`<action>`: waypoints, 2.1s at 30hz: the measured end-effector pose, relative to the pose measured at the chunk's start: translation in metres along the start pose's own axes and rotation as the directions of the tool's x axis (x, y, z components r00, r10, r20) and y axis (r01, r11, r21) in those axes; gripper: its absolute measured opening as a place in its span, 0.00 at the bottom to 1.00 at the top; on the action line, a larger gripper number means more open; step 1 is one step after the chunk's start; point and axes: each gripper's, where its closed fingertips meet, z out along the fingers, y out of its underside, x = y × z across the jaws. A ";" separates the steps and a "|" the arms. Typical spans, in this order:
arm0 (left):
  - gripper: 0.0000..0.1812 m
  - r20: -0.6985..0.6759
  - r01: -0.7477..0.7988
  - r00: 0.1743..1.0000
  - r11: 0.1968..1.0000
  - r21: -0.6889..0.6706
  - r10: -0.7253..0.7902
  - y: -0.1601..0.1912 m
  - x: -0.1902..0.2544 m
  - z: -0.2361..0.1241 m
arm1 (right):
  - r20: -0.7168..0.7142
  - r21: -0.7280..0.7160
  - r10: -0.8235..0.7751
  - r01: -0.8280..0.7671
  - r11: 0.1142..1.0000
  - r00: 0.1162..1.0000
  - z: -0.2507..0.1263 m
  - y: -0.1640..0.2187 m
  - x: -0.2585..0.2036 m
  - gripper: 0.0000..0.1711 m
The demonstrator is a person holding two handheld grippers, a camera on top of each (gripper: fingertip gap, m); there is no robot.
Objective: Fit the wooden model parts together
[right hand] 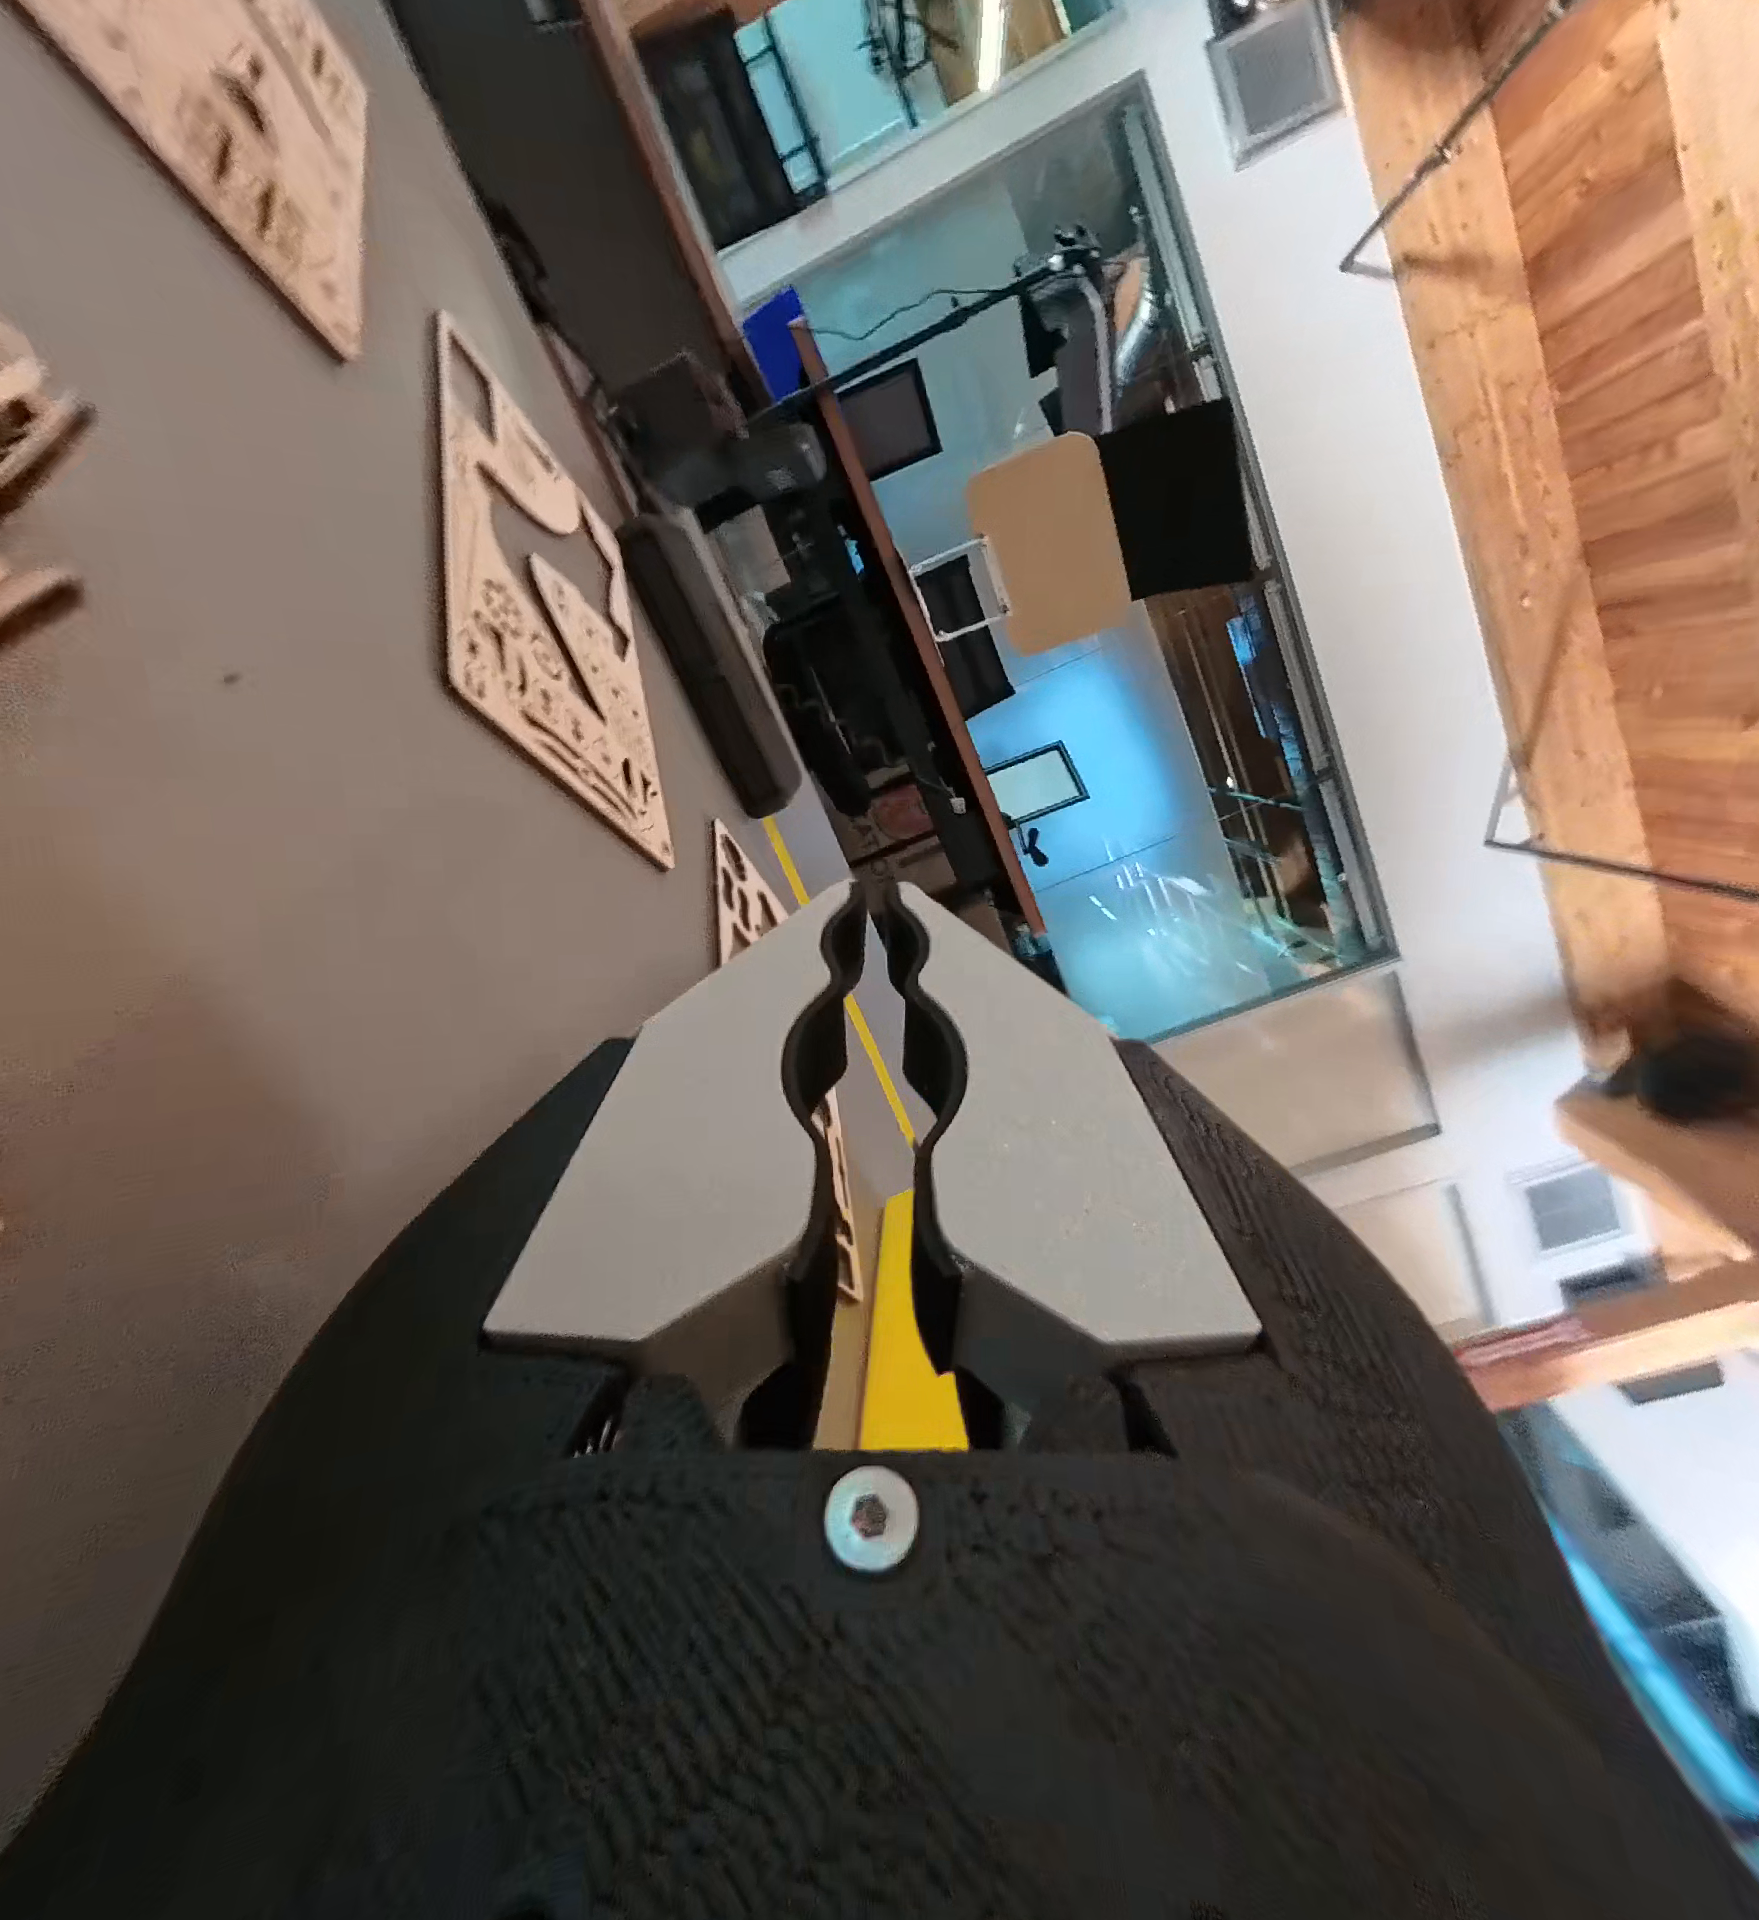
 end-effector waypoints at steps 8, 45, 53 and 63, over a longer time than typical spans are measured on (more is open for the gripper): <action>0.20 0.003 -0.056 0.998 0.998 0.012 0.056 -0.006 0.004 -0.007 | 0.020 0.073 -0.186 0.184 0.980 0.982 -0.010 -0.020 -0.014 0.00; 0.17 -0.187 -0.345 0.916 0.934 0.090 0.356 -0.016 0.064 -0.008 | -0.050 0.031 0.101 -0.099 0.995 0.994 -0.013 0.007 0.020 0.00; 0.17 -0.180 -0.333 0.922 0.939 0.080 0.342 -0.013 0.062 -0.008 | -0.070 0.033 0.226 -0.225 0.974 0.972 -0.015 0.015 0.031 0.00; 0.14 -0.177 -0.344 0.918 0.934 0.092 0.355 -0.015 0.063 -0.009 | -0.068 0.031 0.223 -0.222 0.975 0.972 -0.015 0.015 0.031 0.00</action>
